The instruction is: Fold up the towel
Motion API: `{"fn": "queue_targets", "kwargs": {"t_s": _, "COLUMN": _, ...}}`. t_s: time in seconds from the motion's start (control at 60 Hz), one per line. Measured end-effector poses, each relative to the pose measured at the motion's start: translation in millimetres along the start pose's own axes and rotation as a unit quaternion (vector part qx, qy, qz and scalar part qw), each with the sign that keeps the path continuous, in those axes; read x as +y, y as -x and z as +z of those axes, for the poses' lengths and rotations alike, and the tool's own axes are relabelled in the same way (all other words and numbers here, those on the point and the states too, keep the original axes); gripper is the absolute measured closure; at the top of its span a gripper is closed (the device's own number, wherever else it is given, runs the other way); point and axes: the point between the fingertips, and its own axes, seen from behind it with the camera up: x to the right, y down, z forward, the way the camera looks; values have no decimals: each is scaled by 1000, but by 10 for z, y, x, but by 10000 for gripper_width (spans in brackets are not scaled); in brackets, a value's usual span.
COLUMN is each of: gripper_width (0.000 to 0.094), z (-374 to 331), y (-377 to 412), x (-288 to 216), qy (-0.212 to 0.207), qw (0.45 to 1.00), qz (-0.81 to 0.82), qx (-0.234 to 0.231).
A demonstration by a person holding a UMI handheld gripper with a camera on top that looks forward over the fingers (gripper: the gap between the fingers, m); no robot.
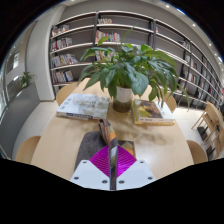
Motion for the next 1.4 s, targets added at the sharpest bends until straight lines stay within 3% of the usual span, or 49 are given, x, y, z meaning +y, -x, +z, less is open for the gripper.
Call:
{"fn": "queue_targets", "kwargs": {"t_s": 0.067, "gripper_width": 835, "z": 123, "y": -232, "x": 194, "qy": 16, "qw": 1000, "qz": -12, "qx": 15}}
{"fn": "queue_targets", "kwargs": {"t_s": 0.133, "gripper_width": 629, "z": 203, "y": -378, "x": 375, "qy": 33, "qw": 999, "qz": -26, "qx": 26}}
{"fn": "queue_targets", "kwargs": {"t_s": 0.183, "gripper_width": 600, "z": 179, "y": -433, "x": 398, "qy": 32, "qw": 998, "qz": -36, "qx": 31}}
{"fn": "queue_targets", "kwargs": {"t_s": 0.233, "gripper_width": 506, "z": 92, "y": -458, "x": 398, "qy": 30, "qw": 998, "qz": -38, "qx": 28}}
{"fn": "queue_targets", "kwargs": {"t_s": 0.283, "gripper_width": 407, "z": -60, "y": -404, "x": 303, "qy": 16, "qw": 999, "qz": -32, "qx": 15}}
{"fn": "queue_targets", "kwargs": {"t_s": 0.5, "gripper_width": 205, "z": -1088, "y": -305, "x": -295, "qy": -62, "qw": 998, "qz": 14, "qx": -5}}
{"fn": "queue_targets", "kwargs": {"t_s": 0.683, "gripper_width": 178, "z": -2045, "y": -163, "x": -455, "qy": -111, "qw": 993, "qz": 31, "qx": -15}}
{"fn": "queue_targets", "kwargs": {"t_s": 0.9, "gripper_width": 171, "z": -2807, "y": -53, "x": -177, "qy": -134, "qw": 990, "qz": 34, "qx": -9}}
{"fn": "queue_targets", "kwargs": {"t_s": 1.2, "gripper_width": 171, "z": -3395, "y": -58, "x": 479, "qy": -108, "qw": 994, "qz": 20, "qx": 6}}
{"fn": "queue_targets", "kwargs": {"t_s": 1.4, "gripper_width": 172, "z": -3503, "y": -13, "x": 634, "qy": -101, "qw": 995, "qz": 19, "qx": 3}}
